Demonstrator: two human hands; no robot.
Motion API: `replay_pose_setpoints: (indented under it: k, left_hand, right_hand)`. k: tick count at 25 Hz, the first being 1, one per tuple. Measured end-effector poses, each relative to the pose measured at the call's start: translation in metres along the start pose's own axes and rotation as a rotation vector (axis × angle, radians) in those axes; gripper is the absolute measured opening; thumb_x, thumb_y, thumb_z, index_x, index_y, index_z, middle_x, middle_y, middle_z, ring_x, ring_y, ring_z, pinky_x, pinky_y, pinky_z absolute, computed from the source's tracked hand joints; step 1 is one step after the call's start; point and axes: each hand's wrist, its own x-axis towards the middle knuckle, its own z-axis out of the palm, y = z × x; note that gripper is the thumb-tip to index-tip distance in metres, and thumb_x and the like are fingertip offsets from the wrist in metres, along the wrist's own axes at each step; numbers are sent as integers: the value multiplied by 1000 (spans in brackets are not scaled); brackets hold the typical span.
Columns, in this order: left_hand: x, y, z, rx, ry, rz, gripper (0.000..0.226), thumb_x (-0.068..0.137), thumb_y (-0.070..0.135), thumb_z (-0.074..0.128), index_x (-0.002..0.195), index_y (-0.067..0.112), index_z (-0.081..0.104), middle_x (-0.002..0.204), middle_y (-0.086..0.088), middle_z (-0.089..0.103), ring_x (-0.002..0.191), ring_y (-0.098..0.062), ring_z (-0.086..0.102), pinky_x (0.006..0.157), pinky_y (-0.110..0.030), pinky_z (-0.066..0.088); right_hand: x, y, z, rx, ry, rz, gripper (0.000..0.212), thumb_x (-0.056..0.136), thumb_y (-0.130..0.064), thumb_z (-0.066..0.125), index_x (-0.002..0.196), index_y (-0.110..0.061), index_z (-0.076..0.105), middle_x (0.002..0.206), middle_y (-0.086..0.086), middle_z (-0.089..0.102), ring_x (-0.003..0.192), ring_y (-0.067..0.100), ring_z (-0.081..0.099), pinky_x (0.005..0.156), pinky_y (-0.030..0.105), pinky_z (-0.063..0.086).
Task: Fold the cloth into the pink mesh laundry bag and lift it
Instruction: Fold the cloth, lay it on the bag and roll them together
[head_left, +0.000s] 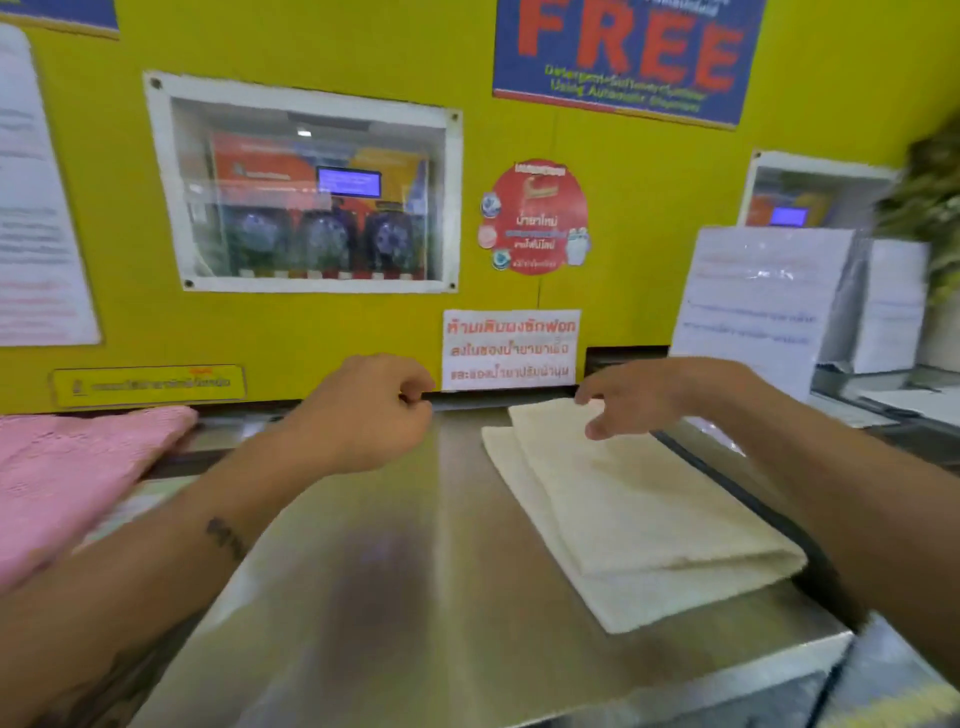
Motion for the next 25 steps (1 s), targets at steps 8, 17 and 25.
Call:
replay_pose_setpoints:
  k: [8, 17, 25]
  left_hand:
    - [21, 43, 96, 212, -449, -44, 59, 87, 58, 45, 134, 23, 51, 138, -6, 51, 123, -26, 50, 102, -37, 41]
    - [0, -10, 60, 356, -437, -193, 55, 96, 44, 43, 147, 24, 38, 150, -5, 40, 135, -28, 39, 111, -37, 32]
    - [-27, -37, 49, -191, 27, -338, 41, 76, 7, 61, 113, 24, 66, 84, 7, 62, 72, -9, 58, 58, -18, 40]
  right_hand:
    - [12, 19, 72, 167, 49, -63, 49, 87, -59, 53, 127, -31, 48, 133, -2, 50, 118, 21, 49, 96, 38, 42]
    - [6, -52, 70, 359, -7, -241, 74, 79, -73, 53, 142, -39, 33, 142, -5, 43, 125, 21, 46, 102, 45, 39]
    - [7, -105, 82, 312, 203, -413, 35, 89, -47, 60, 121, -34, 50, 125, -7, 53, 109, 18, 53, 94, 40, 44]
